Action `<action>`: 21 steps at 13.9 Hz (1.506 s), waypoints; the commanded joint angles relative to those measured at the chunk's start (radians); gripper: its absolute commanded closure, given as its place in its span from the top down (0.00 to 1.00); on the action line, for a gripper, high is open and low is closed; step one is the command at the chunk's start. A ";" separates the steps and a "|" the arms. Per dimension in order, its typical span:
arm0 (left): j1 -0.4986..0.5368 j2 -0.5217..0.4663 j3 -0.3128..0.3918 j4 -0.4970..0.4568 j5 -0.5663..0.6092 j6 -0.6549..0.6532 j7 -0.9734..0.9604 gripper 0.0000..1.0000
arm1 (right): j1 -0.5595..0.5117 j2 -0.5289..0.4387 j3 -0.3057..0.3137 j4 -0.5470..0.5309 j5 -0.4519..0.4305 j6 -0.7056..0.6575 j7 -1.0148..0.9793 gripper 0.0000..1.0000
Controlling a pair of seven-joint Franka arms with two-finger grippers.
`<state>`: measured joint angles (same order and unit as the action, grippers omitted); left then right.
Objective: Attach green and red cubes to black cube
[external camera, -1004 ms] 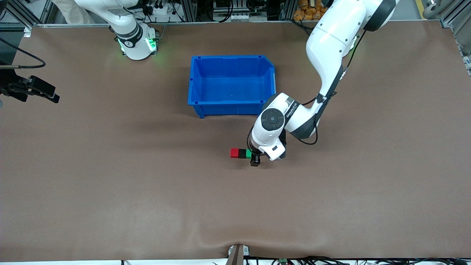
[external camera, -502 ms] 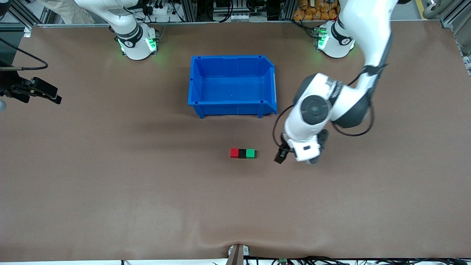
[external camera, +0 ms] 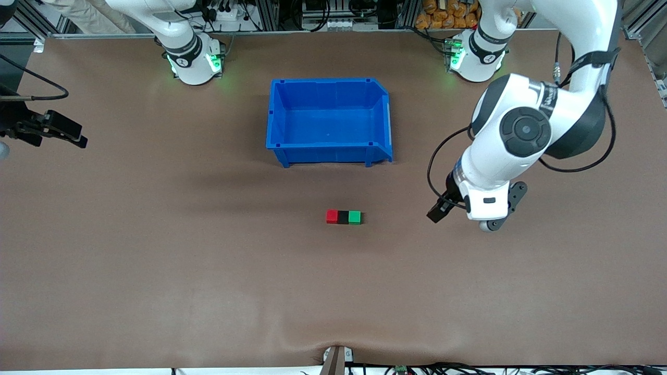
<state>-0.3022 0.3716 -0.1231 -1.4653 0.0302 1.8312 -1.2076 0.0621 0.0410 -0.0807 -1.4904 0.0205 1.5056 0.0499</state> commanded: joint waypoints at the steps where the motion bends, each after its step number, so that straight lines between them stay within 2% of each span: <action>1: 0.066 -0.089 -0.010 -0.027 0.022 -0.042 0.106 1.00 | -0.013 0.013 0.001 0.012 -0.024 0.021 -0.002 1.00; 7: 0.222 -0.212 -0.009 -0.024 0.013 -0.183 0.578 1.00 | -0.007 0.043 -0.001 0.010 -0.022 0.114 -0.002 1.00; 10: 0.276 -0.255 -0.018 -0.027 -0.009 -0.205 0.742 1.00 | -0.002 0.060 -0.001 0.010 -0.021 0.160 -0.001 1.00; 14: 0.279 -0.302 0.000 -0.038 -0.003 -0.337 0.862 1.00 | 0.004 0.066 0.001 0.010 -0.021 0.169 -0.001 1.00; 15: 0.273 -0.324 0.023 -0.046 -0.003 -0.364 0.870 1.00 | 0.004 0.066 0.001 0.012 -0.021 0.169 0.001 1.00; 21: 0.268 -0.450 0.080 -0.174 -0.006 -0.372 0.954 1.00 | 0.010 0.060 0.001 0.015 -0.022 0.157 0.010 1.00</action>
<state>-0.0307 -0.0131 -0.0569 -1.5633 0.0318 1.4520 -0.2883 0.0669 0.1064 -0.0781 -1.4893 0.0151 1.6740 0.0502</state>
